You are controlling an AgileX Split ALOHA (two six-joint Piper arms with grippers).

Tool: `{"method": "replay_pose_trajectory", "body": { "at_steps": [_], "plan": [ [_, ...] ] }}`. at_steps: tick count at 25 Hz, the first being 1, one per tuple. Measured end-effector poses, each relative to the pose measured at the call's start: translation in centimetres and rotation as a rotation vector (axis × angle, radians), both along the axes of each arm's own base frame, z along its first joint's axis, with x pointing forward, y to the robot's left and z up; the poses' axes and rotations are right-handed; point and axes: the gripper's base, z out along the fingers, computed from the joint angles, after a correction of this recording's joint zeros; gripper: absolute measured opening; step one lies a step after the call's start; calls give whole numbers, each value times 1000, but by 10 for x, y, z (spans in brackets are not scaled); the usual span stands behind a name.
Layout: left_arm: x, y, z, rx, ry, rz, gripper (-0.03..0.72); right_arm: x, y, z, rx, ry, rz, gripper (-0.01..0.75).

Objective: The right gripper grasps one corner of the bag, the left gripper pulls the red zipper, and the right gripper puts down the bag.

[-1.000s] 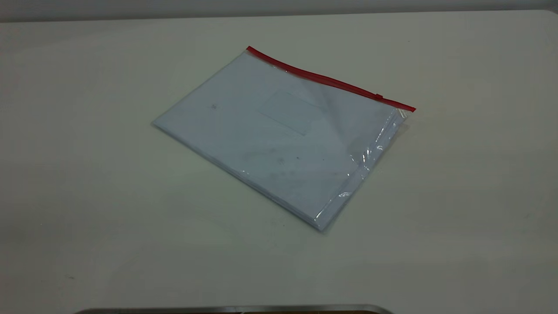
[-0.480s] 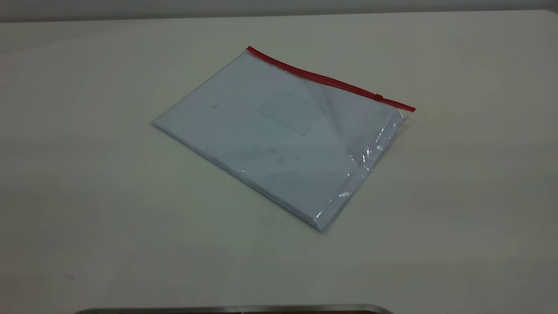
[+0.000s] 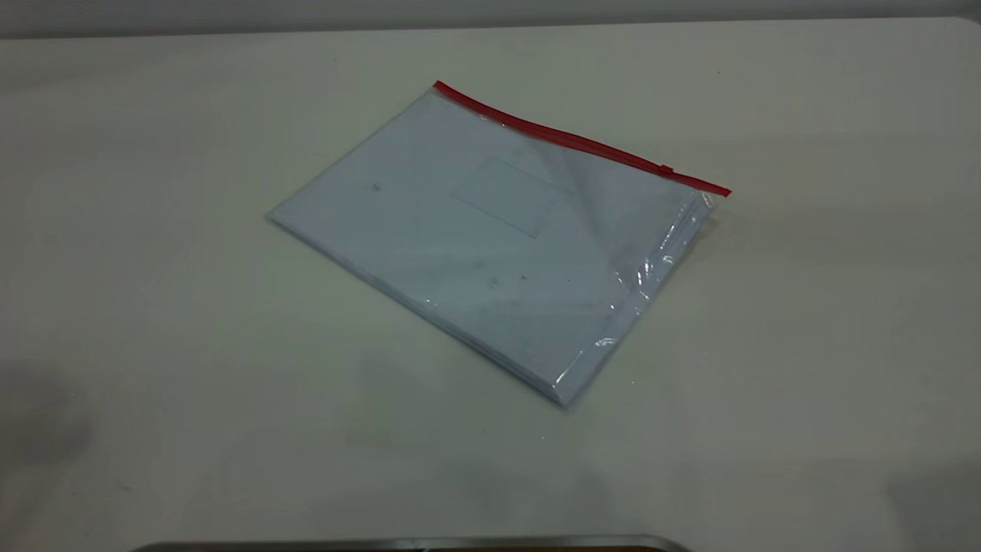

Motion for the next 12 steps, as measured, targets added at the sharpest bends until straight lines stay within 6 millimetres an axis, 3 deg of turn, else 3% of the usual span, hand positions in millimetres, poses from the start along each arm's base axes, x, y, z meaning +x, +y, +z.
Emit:
{"method": "replay_pose_trajectory", "body": {
  "at_steps": [6, 12],
  "plan": [
    [88, -6, -27, -12, 6, -14, 590, 69, 11, -45, 73, 130, 81, 591],
    [148, -30, -67, 3, 94, -146, 590, 114, 25, -106, 174, 214, 210, 591]
  ]
}}
